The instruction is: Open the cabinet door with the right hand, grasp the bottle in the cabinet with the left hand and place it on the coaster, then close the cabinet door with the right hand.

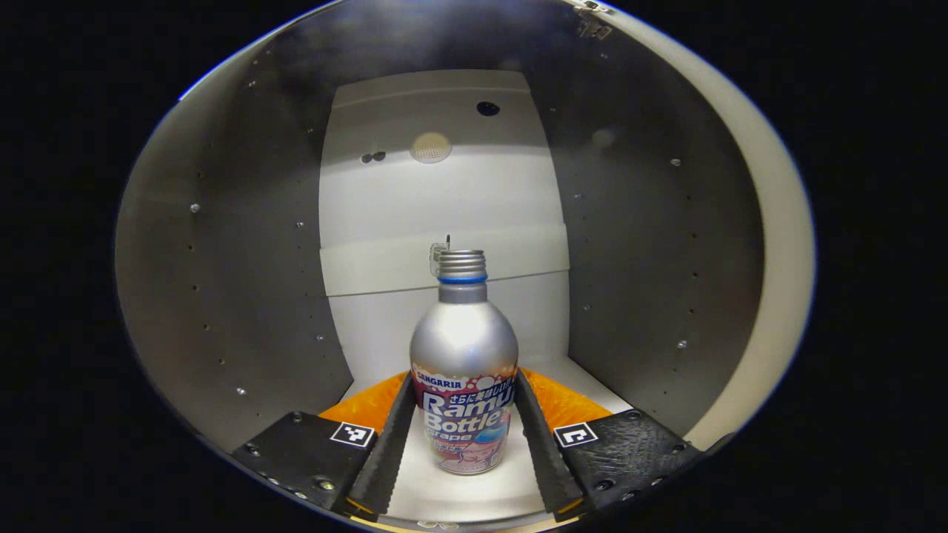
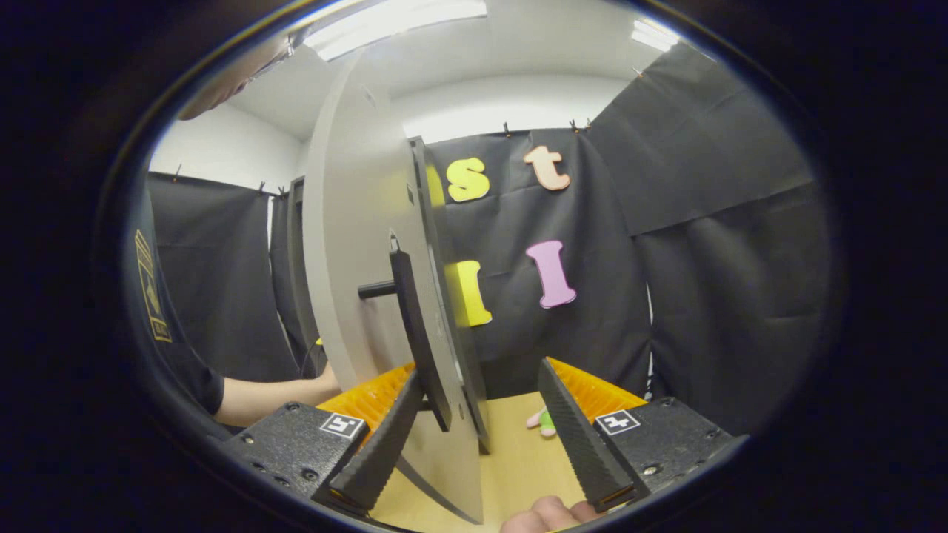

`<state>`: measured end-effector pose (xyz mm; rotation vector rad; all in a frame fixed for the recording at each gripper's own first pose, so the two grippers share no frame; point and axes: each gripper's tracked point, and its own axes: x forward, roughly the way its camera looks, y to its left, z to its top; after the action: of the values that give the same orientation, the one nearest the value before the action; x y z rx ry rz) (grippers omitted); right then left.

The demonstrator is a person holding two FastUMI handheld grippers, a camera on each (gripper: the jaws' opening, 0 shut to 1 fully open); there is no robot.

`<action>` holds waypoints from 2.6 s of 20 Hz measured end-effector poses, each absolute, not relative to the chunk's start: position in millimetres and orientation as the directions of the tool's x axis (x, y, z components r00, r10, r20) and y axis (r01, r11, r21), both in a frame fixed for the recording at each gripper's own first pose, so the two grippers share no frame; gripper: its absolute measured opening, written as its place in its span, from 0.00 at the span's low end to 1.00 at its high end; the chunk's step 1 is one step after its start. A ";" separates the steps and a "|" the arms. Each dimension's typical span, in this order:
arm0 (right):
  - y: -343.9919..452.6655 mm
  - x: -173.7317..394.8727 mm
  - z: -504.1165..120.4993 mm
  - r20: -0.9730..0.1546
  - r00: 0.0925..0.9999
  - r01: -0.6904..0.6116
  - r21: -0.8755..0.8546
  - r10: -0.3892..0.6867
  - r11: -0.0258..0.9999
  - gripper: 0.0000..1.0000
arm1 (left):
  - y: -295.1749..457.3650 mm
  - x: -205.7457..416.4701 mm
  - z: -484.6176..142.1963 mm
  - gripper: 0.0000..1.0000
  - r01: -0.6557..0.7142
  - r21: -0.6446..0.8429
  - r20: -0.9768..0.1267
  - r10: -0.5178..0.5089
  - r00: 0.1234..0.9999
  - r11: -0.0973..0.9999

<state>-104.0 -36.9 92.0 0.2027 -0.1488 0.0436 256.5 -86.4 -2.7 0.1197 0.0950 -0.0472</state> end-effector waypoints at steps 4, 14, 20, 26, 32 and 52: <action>-36.5 -95.5 89.8 0.124 0.988 -0.120 0.210 0.095 0.970 0.98 | -79.7 203.2 10.7 0.66 0.051 0.086 -0.065 -0.046 0.997 0.995; -35.7 -85.8 84.1 0.082 0.984 -0.176 0.240 0.160 0.955 0.98 | -8.9 74.7 -9.8 0.66 -0.046 0.032 -0.068 0.049 0.996 0.998; -32.9 -85.6 82.7 0.042 0.996 -0.090 0.238 0.082 0.967 0.97 | 45.5 -6.3 -61.5 0.66 -0.076 -0.074 -0.024 0.074 0.997 0.994; -35.4 -88.9 79.5 0.023 0.999 -0.033 0.267 0.028 0.963 0.99 | 67.3 -53.2 -156.2 0.66 -0.044 0.024 -0.041 0.045 0.998 0.999; -36.2 -92.5 85.4 -0.019 0.999 0.050 0.115 -0.049 0.992 0.99 | 84.0 -61.2 -243.0 0.66 -0.077 0.076 -0.089 0.084 0.992 0.994; -33.9 -125.4 26.9 -0.216 0.974 0.068 -0.005 -0.068 0.998 1.00 | 79.4 -47.7 -329.0 0.85 -0.131 0.084 -0.087 0.138 0.987 0.988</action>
<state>-125.4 -33.9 26.9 0.0024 0.2177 -0.0686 -47.7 79.4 -329.0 0.0787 0.0925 0.1352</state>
